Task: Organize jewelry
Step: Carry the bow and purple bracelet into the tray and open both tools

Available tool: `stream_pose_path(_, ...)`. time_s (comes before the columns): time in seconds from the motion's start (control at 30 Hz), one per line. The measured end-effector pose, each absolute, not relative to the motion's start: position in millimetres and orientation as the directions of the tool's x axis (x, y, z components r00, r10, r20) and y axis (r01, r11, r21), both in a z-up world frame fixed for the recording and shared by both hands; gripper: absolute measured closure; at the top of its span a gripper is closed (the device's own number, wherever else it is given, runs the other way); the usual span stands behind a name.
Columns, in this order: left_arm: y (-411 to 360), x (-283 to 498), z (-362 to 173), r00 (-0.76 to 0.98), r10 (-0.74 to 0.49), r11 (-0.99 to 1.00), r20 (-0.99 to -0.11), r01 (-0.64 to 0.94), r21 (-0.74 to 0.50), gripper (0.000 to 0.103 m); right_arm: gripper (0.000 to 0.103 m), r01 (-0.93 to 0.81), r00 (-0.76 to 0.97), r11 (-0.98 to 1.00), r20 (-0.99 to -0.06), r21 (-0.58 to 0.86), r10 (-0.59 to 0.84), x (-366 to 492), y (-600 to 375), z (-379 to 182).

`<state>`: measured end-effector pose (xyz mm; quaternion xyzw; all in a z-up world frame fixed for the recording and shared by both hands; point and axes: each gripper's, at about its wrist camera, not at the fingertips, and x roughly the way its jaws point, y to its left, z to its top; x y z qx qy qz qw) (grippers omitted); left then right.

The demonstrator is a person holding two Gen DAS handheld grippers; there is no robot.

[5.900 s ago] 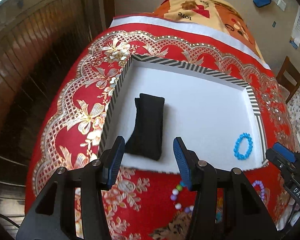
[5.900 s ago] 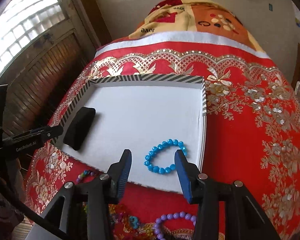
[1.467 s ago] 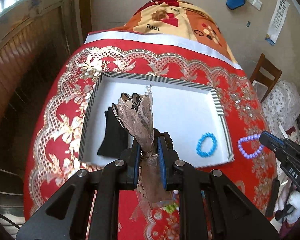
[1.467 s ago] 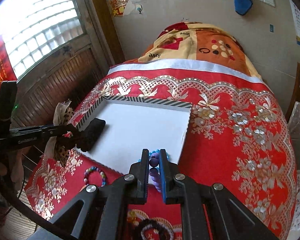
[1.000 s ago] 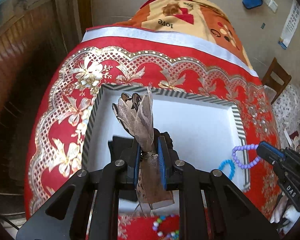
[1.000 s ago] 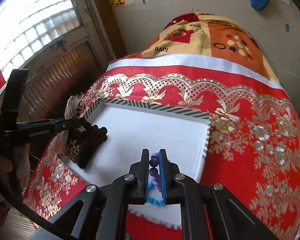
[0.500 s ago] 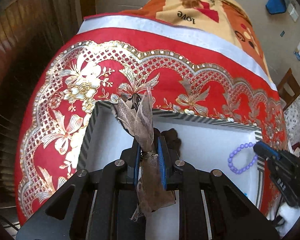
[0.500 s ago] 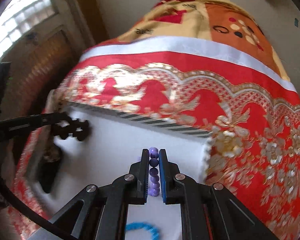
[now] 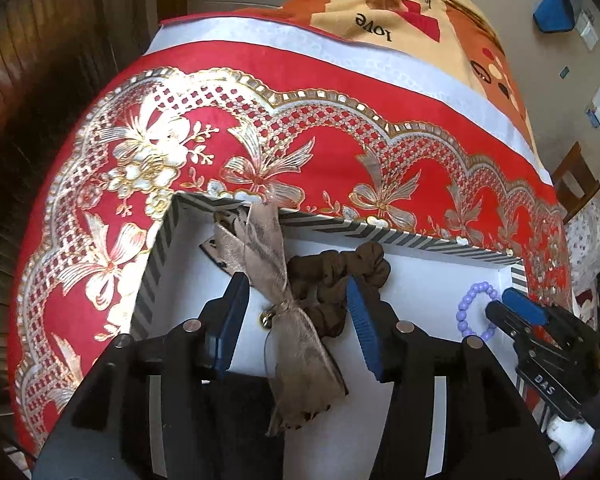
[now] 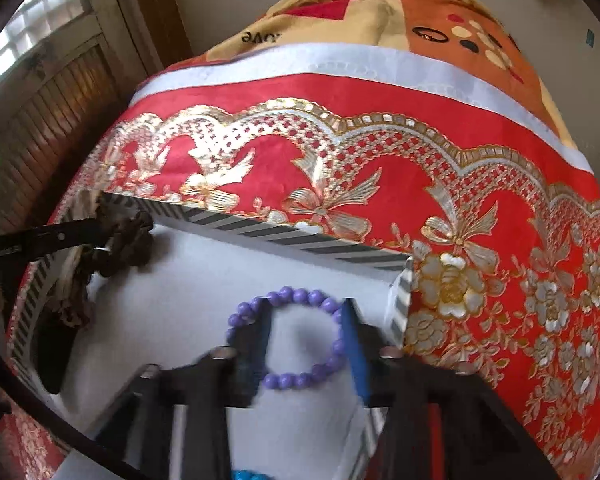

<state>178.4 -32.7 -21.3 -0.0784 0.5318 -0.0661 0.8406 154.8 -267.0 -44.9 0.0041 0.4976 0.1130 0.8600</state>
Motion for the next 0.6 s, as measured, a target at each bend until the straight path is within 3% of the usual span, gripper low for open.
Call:
stream_pose_path(0.4, -36.6, 135.8, 7.1, 0.48, -0.106, 0.994, -0.871, 0.02, -0.11, 0.053, 0.066, -0.191, 0.52, 0.97, -0.823, 0.148, 0.228, 106.1, -263.8, -8.9)
stream_pose_path(0.6, -42.2, 105.6, 20.4, 0.505, -0.063, 0.998, -0.861, 0.021, -0.061, 0.053, 0.06, -0.175, 0.541, 0.973, -0.812, 0.149, 0.221, 78.7, -262.6, 6.4)
